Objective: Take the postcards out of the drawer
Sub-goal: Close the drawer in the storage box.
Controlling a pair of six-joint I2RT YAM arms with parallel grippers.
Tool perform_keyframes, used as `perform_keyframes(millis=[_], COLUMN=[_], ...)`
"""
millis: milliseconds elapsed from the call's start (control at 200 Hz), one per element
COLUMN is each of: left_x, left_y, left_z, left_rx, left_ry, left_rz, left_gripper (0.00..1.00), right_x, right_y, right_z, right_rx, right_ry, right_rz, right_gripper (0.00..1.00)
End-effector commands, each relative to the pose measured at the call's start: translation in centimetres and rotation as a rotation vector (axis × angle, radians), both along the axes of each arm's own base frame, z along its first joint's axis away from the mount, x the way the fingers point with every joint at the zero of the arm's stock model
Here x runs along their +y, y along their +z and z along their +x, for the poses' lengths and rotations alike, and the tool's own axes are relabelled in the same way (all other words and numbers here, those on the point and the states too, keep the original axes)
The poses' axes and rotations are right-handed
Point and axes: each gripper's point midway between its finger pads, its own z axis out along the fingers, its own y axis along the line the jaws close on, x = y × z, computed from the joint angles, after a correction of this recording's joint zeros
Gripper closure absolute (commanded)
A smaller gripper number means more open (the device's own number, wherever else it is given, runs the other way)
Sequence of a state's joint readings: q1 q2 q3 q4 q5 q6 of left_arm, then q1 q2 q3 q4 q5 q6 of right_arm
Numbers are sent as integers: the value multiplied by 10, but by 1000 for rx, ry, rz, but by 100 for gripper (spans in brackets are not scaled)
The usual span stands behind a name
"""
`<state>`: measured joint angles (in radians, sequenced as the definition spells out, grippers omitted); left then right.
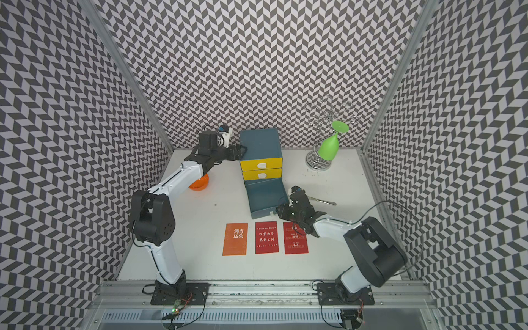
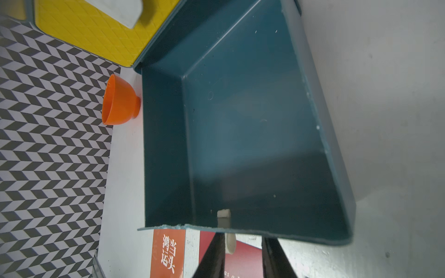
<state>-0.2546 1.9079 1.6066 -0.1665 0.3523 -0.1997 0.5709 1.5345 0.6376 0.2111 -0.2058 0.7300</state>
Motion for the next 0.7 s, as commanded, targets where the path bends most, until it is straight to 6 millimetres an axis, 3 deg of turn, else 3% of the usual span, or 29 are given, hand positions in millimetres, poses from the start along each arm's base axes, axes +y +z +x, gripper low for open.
perform_keyframes(millis=[0, 556, 696], left_x=[-6, -9, -9], left_y=[-14, -23, -24], left_z=[-4, -9, -11], left_rx=[34, 52, 57], left_ry=[-42, -60, -60], left_rz=[9, 20, 18], left_gripper=[19, 20, 19], right_x=[12, 32, 34], right_y=[22, 33, 27], right_z=[17, 60, 72], right_rx=[-82, -151, -151], right_ry=[-6, -40, -60], right_rz=[41, 55, 37], right_gripper=[73, 76, 78])
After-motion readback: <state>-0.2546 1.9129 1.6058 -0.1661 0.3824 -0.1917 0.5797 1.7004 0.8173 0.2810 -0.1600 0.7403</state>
